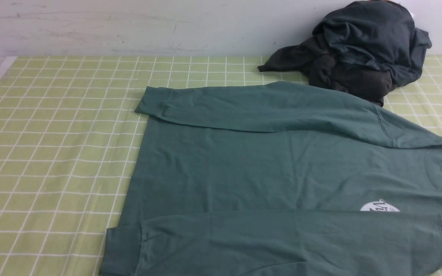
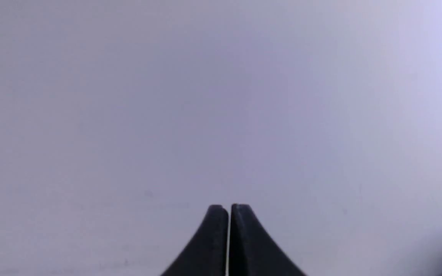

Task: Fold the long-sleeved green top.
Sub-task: Use the left arm to clamp the cuff closest to it

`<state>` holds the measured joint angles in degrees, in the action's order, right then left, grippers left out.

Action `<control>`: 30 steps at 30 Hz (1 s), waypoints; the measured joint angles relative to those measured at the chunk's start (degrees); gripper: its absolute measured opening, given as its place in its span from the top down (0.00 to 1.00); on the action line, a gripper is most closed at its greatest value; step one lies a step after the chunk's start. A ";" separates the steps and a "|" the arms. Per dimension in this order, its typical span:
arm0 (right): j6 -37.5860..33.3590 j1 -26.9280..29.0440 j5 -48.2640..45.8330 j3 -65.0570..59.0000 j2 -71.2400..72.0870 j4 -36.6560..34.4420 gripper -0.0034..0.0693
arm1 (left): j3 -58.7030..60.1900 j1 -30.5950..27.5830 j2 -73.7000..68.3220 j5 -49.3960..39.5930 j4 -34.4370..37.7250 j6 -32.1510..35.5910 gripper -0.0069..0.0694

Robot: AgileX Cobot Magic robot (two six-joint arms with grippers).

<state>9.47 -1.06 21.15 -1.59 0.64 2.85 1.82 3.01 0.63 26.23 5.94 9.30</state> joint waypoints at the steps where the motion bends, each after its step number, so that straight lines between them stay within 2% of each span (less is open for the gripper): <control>1: 0.69 0.00 1.14 0.00 0.00 0.00 0.97 | 0.00 0.00 0.00 1.67 0.00 -0.47 0.91; 4: 6.59 0.00 -0.83 0.00 0.00 0.06 0.97 | -0.06 0.00 0.00 7.90 0.00 -7.92 0.91; 5: 6.59 0.00 -0.83 0.00 0.00 0.06 0.97 | -0.06 0.00 0.00 8.02 0.00 -8.47 0.91; 8: 13.62 0.00 -2.77 0.00 0.00 0.06 0.97 | -0.22 0.00 0.00 8.10 0.00 -18.39 0.91; 9: 13.89 0.00 -2.67 0.00 0.00 0.06 0.97 | -0.31 0.00 0.00 8.10 0.00 -18.96 0.91; 10: 15.24 0.00 -1.50 0.00 0.00 0.31 0.97 | -2.87 0.00 -0.06 4.41 -0.37 -23.70 0.91; 13: 14.17 0.00 -4.37 3.07 -0.05 2.92 0.97 | -12.36 0.00 -3.34 -7.07 -3.62 -27.65 0.91; 14: 13.98 0.00 -4.76 3.50 -0.10 3.22 0.97 | -13.98 0.00 -3.74 -8.07 -4.36 -27.73 0.91; 15: 12.39 0.00 -8.15 7.81 -1.11 5.85 0.97 | -19.67 0.00 -7.12 -14.99 -7.32 -28.15 0.91; 17: 10.87 0.00 -13.56 14.02 -4.55 9.08 0.97 | -26.87 0.00 -13.25 -23.43 -11.91 -28.43 0.91; 18: 10.87 0.00 -14.17 14.02 -4.99 9.37 0.97 | -26.87 0.00 -13.93 -24.14 -12.35 -28.43 0.91; 20: 10.45 0.00 -21.57 20.93 -11.25 12.00 0.97 | -33.02 0.05 -22.45 -30.55 -16.91 -28.43 0.91; 23: 10.33 -0.05 -29.75 26.45 -20.65 13.08 0.97 | -35.46 0.02 -32.46 -36.01 -18.97 -28.43 0.91; 25: 10.33 -0.11 -35.26 27.69 -26.49 11.75 0.97 | -35.69 0.49 -39.35 -40.27 -18.75 -28.24 0.91; 27: 9.77 -0.62 -44.21 27.87 -33.66 6.51 0.97 | -35.69 2.20 -46.69 -47.90 -16.66 -26.80 0.91; 28: 9.60 -0.70 -45.06 27.87 -34.96 5.98 0.97 | -35.69 2.38 -48.06 -49.47 -16.40 -26.47 0.91; 29: 7.09 -1.70 -51.59 27.87 -40.01 1.75 0.97 | -35.69 3.95 -52.89 -55.51 -14.00 -25.20 0.91; 30: 4.37 -2.56 -55.06 27.87 -42.97 -0.84 0.97 | -35.69 4.74 -56.40 -57.49 -12.59 -24.74 0.91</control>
<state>13.84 -3.61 -33.91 26.27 -42.34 2.01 -33.87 7.75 -55.77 -31.26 -6.64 -15.44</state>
